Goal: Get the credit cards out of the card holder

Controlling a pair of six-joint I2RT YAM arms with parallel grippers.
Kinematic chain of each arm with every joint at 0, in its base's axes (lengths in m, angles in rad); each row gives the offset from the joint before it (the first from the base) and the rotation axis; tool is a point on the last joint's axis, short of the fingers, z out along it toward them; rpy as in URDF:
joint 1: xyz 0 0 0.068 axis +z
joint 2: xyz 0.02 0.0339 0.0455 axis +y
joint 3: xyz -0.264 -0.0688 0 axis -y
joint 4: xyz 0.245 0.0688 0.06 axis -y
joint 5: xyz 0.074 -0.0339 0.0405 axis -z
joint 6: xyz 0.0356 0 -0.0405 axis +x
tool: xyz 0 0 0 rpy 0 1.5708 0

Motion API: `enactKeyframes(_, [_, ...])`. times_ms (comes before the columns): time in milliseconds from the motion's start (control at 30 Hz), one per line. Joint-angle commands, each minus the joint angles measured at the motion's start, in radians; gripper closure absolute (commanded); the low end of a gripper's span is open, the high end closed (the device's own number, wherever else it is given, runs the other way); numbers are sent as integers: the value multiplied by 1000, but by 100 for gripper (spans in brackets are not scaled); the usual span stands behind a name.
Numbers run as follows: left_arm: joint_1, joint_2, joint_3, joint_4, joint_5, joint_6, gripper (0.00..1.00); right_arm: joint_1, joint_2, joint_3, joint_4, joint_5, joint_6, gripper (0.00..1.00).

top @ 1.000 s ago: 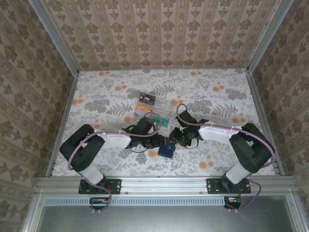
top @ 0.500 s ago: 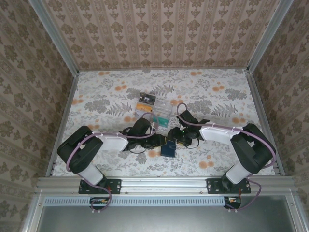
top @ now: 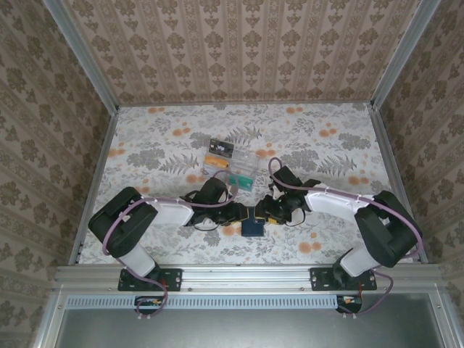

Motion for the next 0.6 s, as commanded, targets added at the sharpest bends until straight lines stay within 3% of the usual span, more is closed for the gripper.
enactKeyframes(0, [-2,18,17,31,49,-31,64,4,54,14,29,-55,-2,56])
enactKeyframes(300, [5,36,-21,317,94,-106,69,-26,80,13,130,-99,-37,56])
enactKeyframes(467, [10,18,-13,279,70,-87,84,-52,58,17,111,-95,-63,53])
enactKeyframes(567, [11,-12,-11,229,37,-57,92,-53,21,32,43,-13,-94,48])
